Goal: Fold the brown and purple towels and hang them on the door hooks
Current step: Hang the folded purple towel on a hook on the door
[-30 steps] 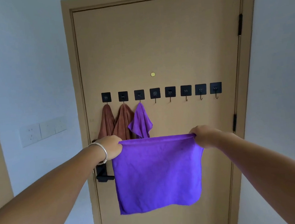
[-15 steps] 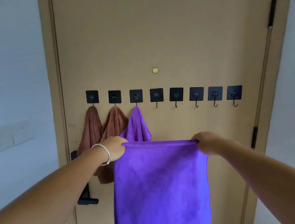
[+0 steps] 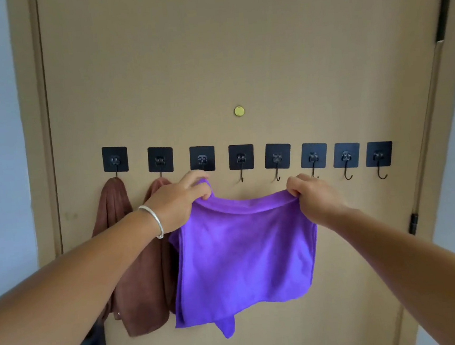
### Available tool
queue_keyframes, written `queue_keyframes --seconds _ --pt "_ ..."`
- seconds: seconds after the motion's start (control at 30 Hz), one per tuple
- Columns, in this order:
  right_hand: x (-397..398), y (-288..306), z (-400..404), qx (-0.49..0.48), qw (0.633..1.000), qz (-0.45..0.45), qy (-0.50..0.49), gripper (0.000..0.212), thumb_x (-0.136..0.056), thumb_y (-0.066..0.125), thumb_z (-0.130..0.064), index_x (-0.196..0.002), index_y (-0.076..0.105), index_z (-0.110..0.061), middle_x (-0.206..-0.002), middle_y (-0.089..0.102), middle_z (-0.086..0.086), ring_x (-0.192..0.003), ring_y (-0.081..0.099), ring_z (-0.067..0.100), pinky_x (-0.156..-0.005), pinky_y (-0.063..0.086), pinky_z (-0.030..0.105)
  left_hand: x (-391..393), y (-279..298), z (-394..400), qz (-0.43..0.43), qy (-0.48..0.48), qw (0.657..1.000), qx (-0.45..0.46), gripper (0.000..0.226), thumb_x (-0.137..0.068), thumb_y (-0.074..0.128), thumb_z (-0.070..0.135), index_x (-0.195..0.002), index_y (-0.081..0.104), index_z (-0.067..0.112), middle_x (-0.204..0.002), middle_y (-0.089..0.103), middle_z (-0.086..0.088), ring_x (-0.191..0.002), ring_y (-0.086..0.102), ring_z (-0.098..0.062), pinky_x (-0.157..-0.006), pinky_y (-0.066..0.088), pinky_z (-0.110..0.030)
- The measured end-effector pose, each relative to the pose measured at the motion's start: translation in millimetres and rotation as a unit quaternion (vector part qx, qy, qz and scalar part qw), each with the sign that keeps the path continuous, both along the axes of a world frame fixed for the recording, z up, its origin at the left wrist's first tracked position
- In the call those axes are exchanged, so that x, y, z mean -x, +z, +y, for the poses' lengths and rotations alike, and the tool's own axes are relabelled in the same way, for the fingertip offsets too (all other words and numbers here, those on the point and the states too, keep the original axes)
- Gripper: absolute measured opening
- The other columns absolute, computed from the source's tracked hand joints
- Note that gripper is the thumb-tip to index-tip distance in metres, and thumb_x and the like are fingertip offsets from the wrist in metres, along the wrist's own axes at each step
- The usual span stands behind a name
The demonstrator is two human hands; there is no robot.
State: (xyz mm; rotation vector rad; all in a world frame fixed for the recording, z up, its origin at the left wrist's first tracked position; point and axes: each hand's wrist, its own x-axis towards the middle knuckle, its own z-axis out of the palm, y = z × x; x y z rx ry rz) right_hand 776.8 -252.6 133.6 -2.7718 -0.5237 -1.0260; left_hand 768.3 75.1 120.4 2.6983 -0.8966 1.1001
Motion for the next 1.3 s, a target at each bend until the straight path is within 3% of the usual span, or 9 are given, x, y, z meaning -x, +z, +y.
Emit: queue_keyframes --seconds 0.17,0.33,0.43,0.5,0.67,0.87,1.03,1.2,1.3 --pt "-21.4 22.5 -4.3 0.034 0.998 -0.022 0.047 0.034 -0.065 0.04 0.011 -0.062 0.054 -0.02 -0.092 0.059 0.0 -0.079 0.057 0.029 -0.061 0.043 0.034 -25.9 11.7 -0.3 -0.097 -0.051 0.992 -0.054 0.015 -0.068 0.028 0.008 -0.072 0.031 0.023 -0.112 0.049 0.018 -0.073 0.045 -0.015 -0.056 0.047 -0.035" --pt "-44.3 39.0 -0.9 0.046 0.999 -0.017 -0.002 0.052 -0.088 0.037 0.003 -0.11 0.069 -0.031 -0.123 0.054 -0.009 -0.109 0.055 0.021 -0.075 0.044 0.031 -46.5 26.7 -5.9 -0.131 -0.026 0.988 -0.079 0.042 -0.062 0.054 -0.009 -0.08 0.066 0.028 -0.113 0.061 0.005 -0.089 0.056 -0.022 -0.052 0.043 -0.029" --pt "-54.2 44.6 3.9 0.052 0.998 -0.019 -0.02 0.047 -0.096 0.035 -0.008 -0.127 0.059 -0.034 -0.129 0.047 -0.006 -0.11 0.055 0.025 -0.072 0.04 0.03 -49.5 39.5 -10.1 -0.089 0.086 0.991 -0.056 0.069 -0.073 0.052 -0.015 -0.131 0.058 0.023 -0.128 0.053 -0.006 -0.106 0.056 -0.03 -0.066 0.052 -0.04" --pt "-60.0 47.1 10.1 0.05 0.998 -0.012 -0.029 0.046 -0.097 0.036 -0.012 -0.132 0.054 -0.034 -0.128 0.045 -0.002 -0.108 0.056 0.027 -0.07 0.04 0.03 -43.7 46.4 -18.7 -0.011 0.193 0.979 -0.058 0.067 -0.083 0.044 -0.008 -0.143 0.042 0.022 -0.131 0.043 -0.006 -0.102 0.052 -0.029 -0.073 0.049 -0.039" --pt "-66.4 40.2 36.2 0.105 0.991 0.022 -0.083 0.04 -0.093 0.036 -0.013 -0.13 0.047 -0.02 -0.12 0.041 0.006 -0.091 0.058 0.033 -0.065 0.042 0.034 -46.4 41.3 -53.1 0.057 0.273 0.96 -0.038 0.035 -0.085 0.044 -0.003 -0.117 0.048 0.01 -0.12 0.042 -0.011 -0.068 0.043 -0.027 -0.06 0.037 -0.035" --pt "-71.3 8.1 64.1 0.116 0.987 0.015 -0.109 0.036 -0.094 0.035 -0.004 -0.13 0.041 -0.007 -0.126 0.043 0.012 -0.098 0.062 0.031 -0.065 0.036 0.035 -52.9 29.4 -95.0 0.076 0.327 0.94 -0.062 0.032 -0.086 0.047 -0.005 -0.116 0.054 0.007 -0.126 0.043 -0.014 -0.083 0.054 -0.027 -0.068 0.038 -0.032" --pt "-76.5 -18.7 69.2 0.131 0.986 0.029 -0.099 0.035 -0.096 0.033 -0.006 -0.128 0.044 -0.008 -0.124 0.046 0.013 -0.098 0.062 0.031 -0.067 0.037 0.036 -62.1 7.8 -108.1 0.099 0.353 0.921 -0.132 0.04 -0.093 0.04 0.001 -0.129 0.054 0.011 -0.132 0.047 -0.013 -0.115 0.055 -0.029 -0.095 0.042 -0.036" --pt "-74.2 -42.7 72.2 0.136 0.983 0.088 -0.083 0.035 -0.094 0.036 -0.009 -0.126 0.049 -0.011 -0.124 0.049 0.009 -0.102 0.062 0.031 -0.074 0.044 0.036 -53.5 -12.7 -115.8 0.176 0.338 0.915 -0.133 0.042 -0.094 0.046 0.006 -0.135 0.048 0.012 -0.136 0.047 -0.01 -0.122 0.052 -0.026 -0.091 0.045 -0.037" --pt "-75.3 -45.9 61.3 0.081 0.996 0.031 -0.038 0.028 -0.089 0.045 -0.018 -0.114 0.058 -0.017 -0.113 0.055 0.004 -0.089 0.065 0.03 -0.064 0.037 0.032 -49.4 -13.3 -108.7 0.167 0.326 0.926 -0.092 0.035 -0.093 0.045 0.008 -0.127 0.053 0.014 -0.131 0.048 -0.008 -0.113 0.057 -0.027 -0.083 0.046 -0.035"
